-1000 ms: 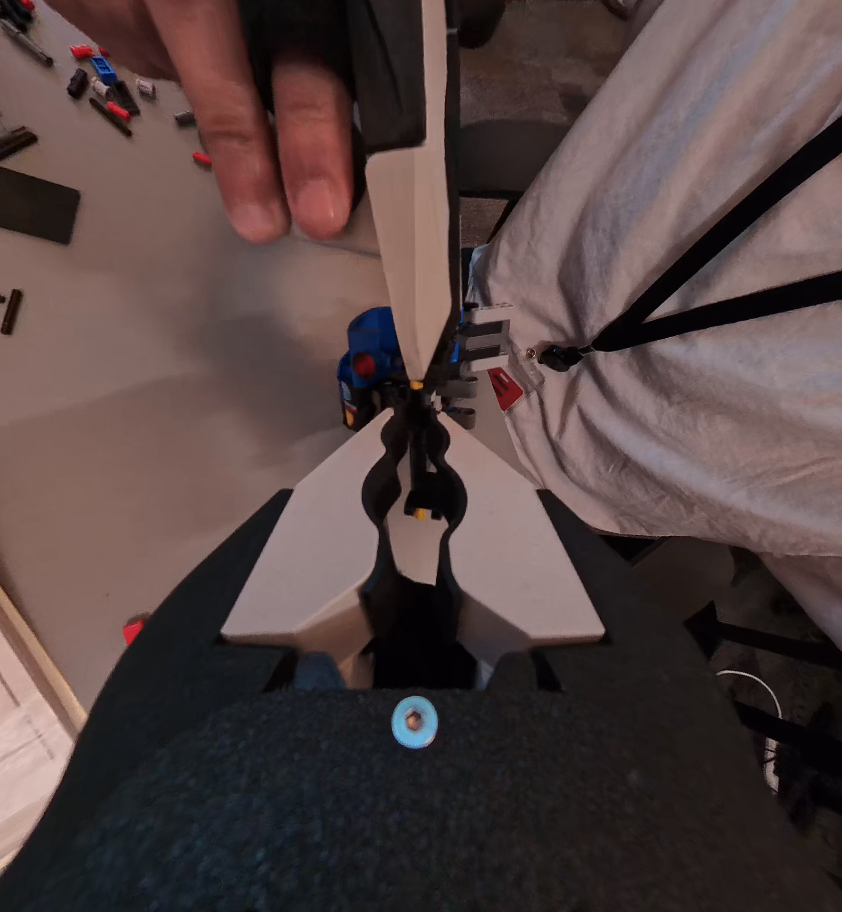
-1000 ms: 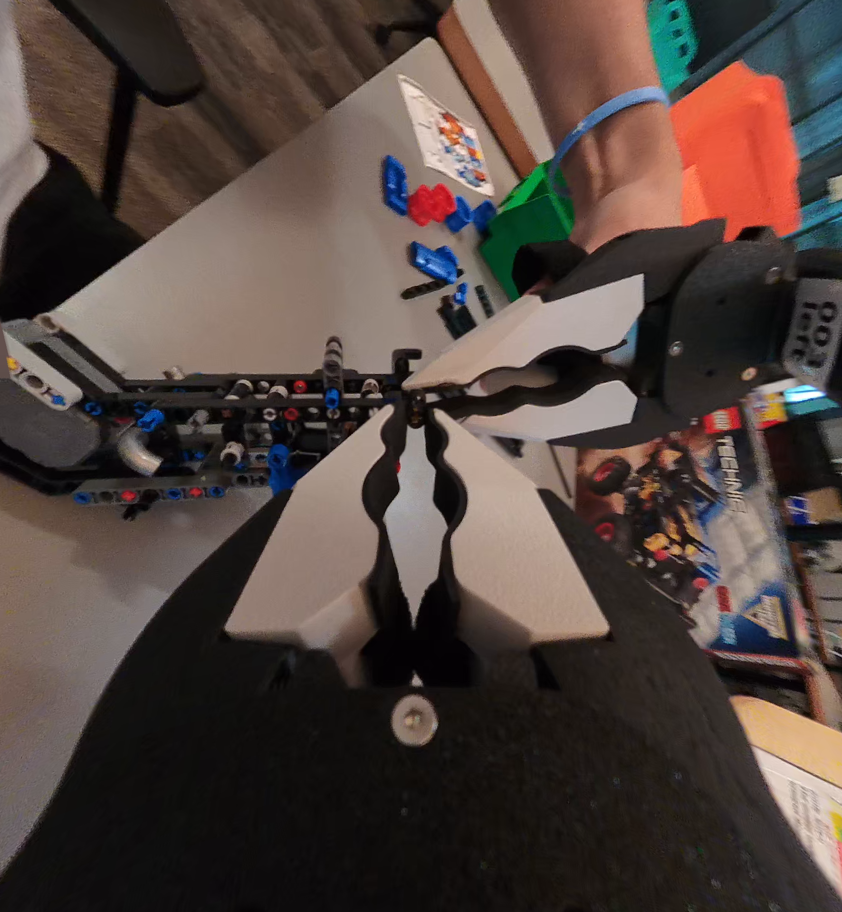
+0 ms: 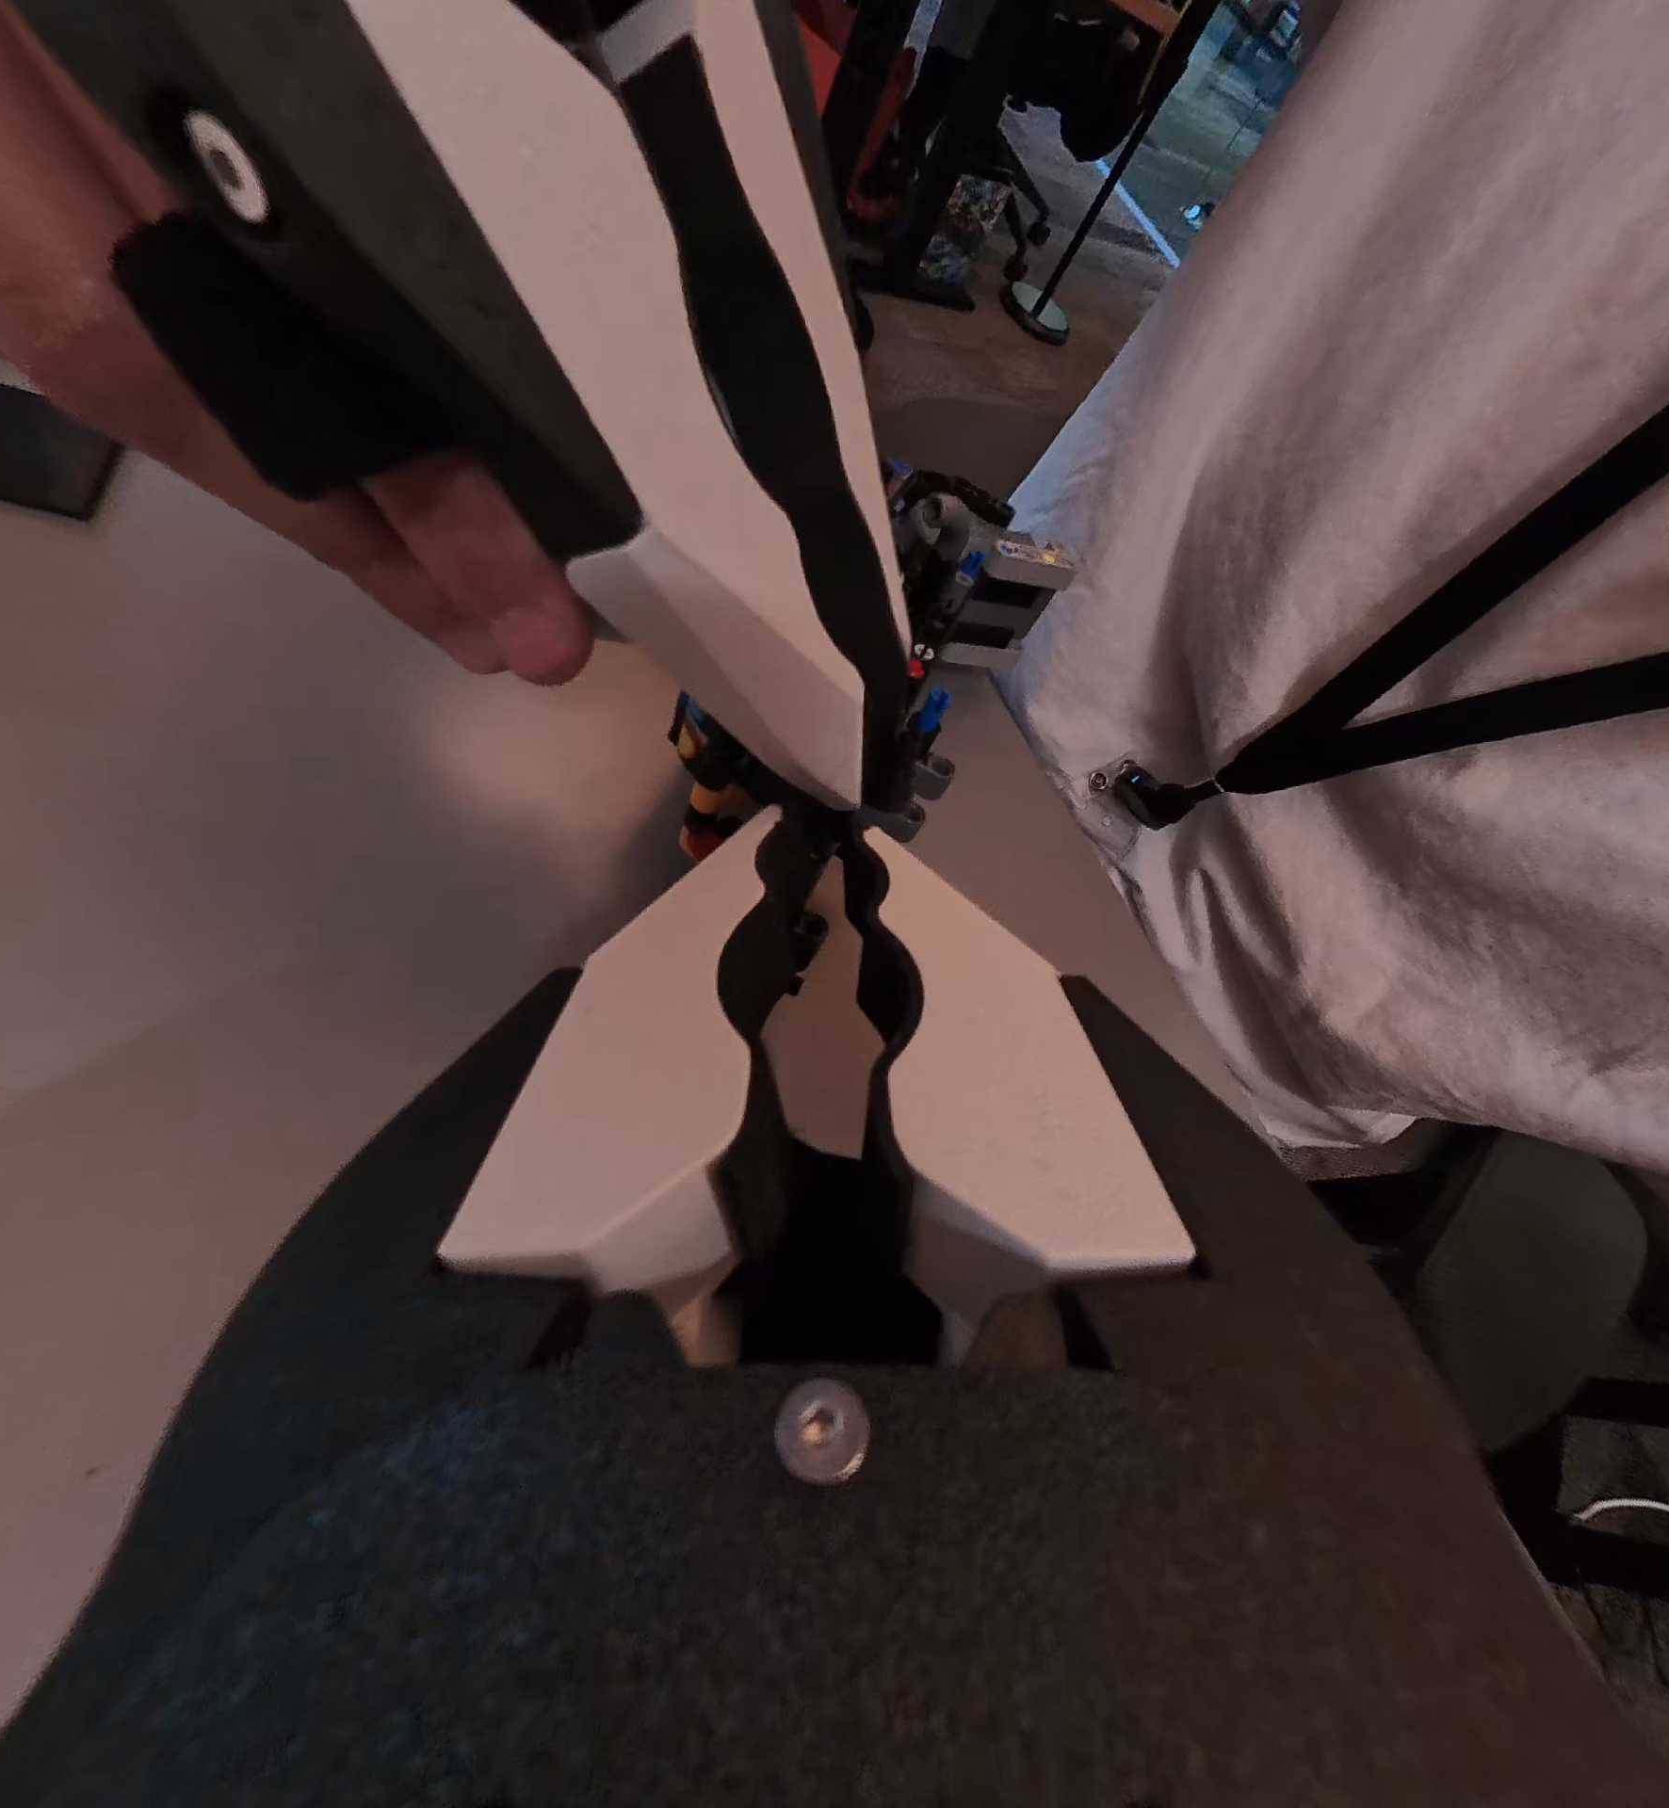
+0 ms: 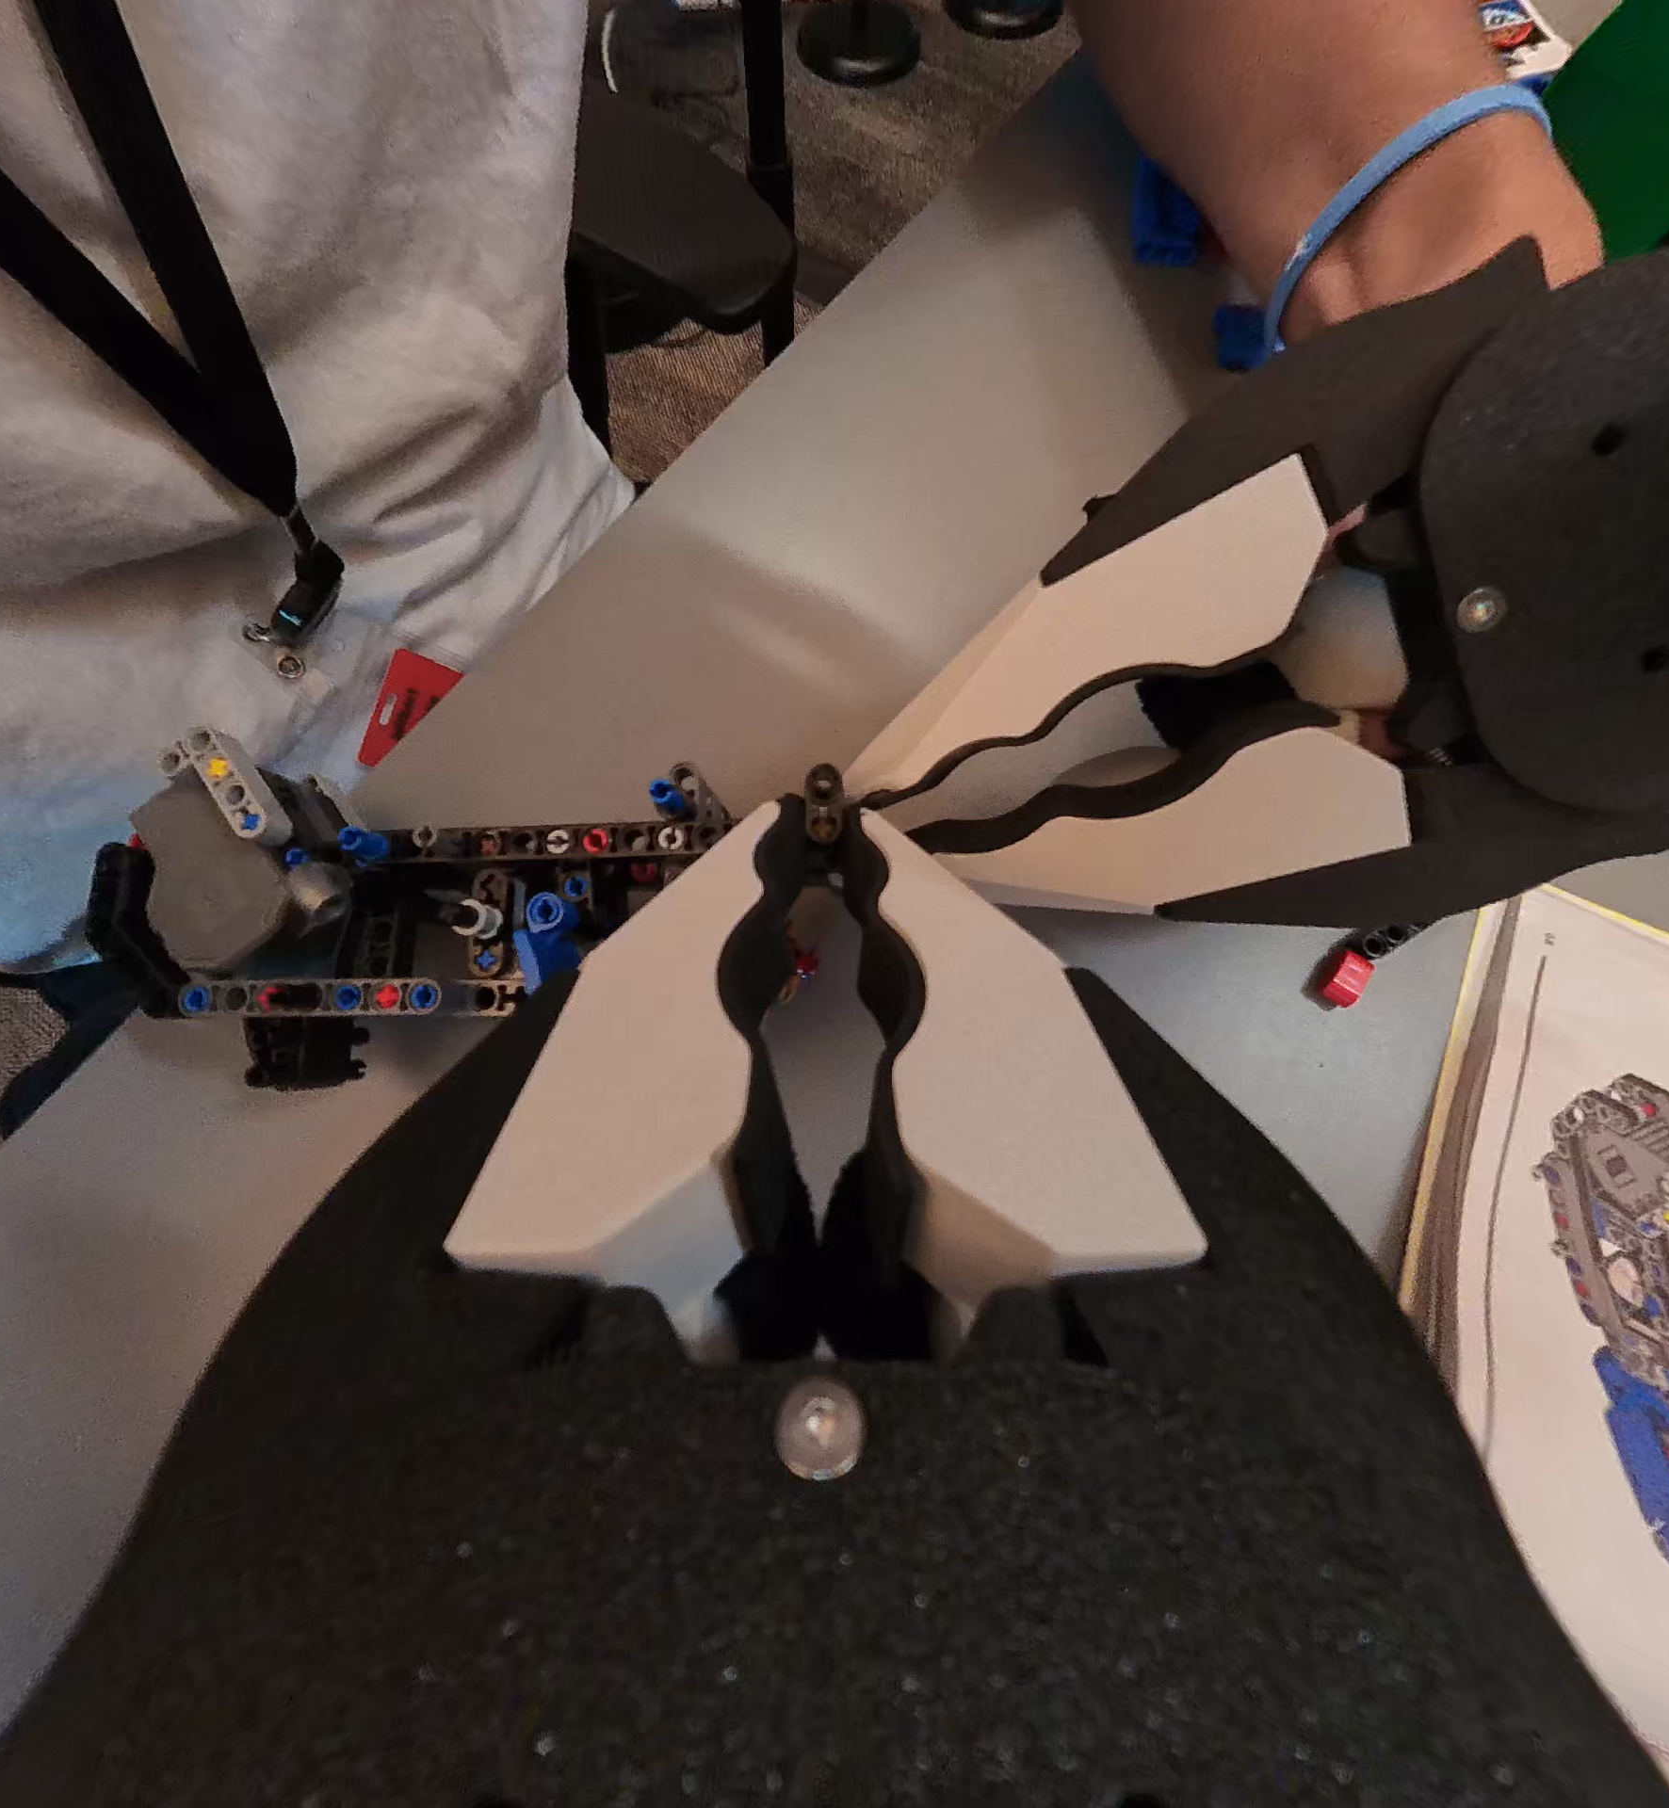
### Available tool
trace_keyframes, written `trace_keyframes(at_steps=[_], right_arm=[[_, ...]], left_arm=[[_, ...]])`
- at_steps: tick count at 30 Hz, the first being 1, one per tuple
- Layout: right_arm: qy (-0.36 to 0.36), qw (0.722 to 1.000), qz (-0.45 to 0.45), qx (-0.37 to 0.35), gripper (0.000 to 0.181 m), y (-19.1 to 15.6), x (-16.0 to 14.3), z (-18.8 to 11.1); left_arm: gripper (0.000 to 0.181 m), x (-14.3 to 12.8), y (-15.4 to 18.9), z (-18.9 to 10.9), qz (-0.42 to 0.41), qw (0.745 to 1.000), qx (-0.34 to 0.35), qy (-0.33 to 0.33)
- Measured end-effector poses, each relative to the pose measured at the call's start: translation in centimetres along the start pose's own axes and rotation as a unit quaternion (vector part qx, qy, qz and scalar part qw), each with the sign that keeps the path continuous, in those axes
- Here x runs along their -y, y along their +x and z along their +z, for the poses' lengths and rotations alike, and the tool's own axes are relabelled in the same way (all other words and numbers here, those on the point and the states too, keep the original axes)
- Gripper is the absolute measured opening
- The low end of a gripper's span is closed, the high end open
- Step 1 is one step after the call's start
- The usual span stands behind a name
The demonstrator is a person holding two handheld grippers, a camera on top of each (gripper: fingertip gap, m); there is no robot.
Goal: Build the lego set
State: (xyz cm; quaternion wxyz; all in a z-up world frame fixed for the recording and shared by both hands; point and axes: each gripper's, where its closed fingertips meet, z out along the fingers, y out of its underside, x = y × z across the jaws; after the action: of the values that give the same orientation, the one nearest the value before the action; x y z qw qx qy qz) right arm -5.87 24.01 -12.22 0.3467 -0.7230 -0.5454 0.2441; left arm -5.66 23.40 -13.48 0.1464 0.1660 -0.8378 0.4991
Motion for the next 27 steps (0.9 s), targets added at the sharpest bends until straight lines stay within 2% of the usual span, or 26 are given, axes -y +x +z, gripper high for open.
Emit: trace_keyframes(at_steps=[8,17,20,22,25,27], right_arm=[[-0.079,0.997,-0.018,-0.011,0.007,0.3,-0.3,-0.1],[-0.050,0.999,0.011,-0.015,0.007,0.1,-0.3,0.0],[-0.046,0.998,0.021,-0.041,0.007,-0.1,0.2,0.3],[-0.022,0.998,0.036,-0.046,0.007,-0.5,1.0,0.2],[0.035,0.995,0.077,-0.049,0.024,-0.7,1.9,-0.5],[0.098,0.988,0.115,-0.045,0.033,-0.6,2.6,-1.7]], left_arm=[[0.003,0.0,0.0,-0.2,0.003,1.000,0.005,0.003],[0.002,0.2,0.1,-0.2,0.008,1.000,0.000,0.011],[0.003,0.1,0.4,-0.2,0.011,1.000,0.001,0.010],[0.003,0.4,1.2,-0.3,0.015,1.000,-0.011,0.022],[0.003,0.2,1.3,-0.3,0.031,0.999,0.009,0.002],[0.004,0.3,1.4,-0.4,0.040,0.999,0.020,-0.009]])
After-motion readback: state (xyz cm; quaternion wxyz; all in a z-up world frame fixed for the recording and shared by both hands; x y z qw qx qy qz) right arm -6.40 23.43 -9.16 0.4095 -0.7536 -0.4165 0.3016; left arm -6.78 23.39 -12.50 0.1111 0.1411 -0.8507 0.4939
